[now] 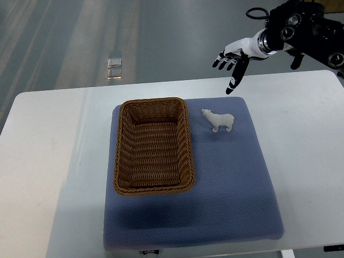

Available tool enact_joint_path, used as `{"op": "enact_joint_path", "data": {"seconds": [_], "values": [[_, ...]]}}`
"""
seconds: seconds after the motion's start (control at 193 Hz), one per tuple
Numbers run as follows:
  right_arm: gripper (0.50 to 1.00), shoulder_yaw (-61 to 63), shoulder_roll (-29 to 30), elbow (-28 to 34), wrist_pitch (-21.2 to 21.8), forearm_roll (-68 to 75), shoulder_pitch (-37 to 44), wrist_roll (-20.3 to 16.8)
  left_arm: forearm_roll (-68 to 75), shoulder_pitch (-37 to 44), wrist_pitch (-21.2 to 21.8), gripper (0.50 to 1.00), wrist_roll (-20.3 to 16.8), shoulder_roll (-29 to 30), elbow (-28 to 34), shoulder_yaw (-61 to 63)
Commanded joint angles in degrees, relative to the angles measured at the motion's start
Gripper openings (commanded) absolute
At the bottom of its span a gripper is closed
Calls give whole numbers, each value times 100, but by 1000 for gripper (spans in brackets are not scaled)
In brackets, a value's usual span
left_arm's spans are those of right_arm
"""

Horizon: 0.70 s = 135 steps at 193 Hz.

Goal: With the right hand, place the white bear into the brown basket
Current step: 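Swing the right hand over and lower it toward the white bear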

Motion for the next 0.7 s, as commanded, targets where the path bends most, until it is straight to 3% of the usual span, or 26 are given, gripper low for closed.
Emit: {"op": "enact_joint_path", "data": {"seconds": [0.0,0.45,0.694], "values": [[919,22,44,38,-29,59,-72,20,2,0,1,1000,0,0,-4,0],[913,-13,325,161,-723,15,-872,100,2,0,1,1000,0,0,31,0],[862,-40,492,152,-1022,-346,-1162,117,-7,0,1,1000,0,0,49,0]]}}
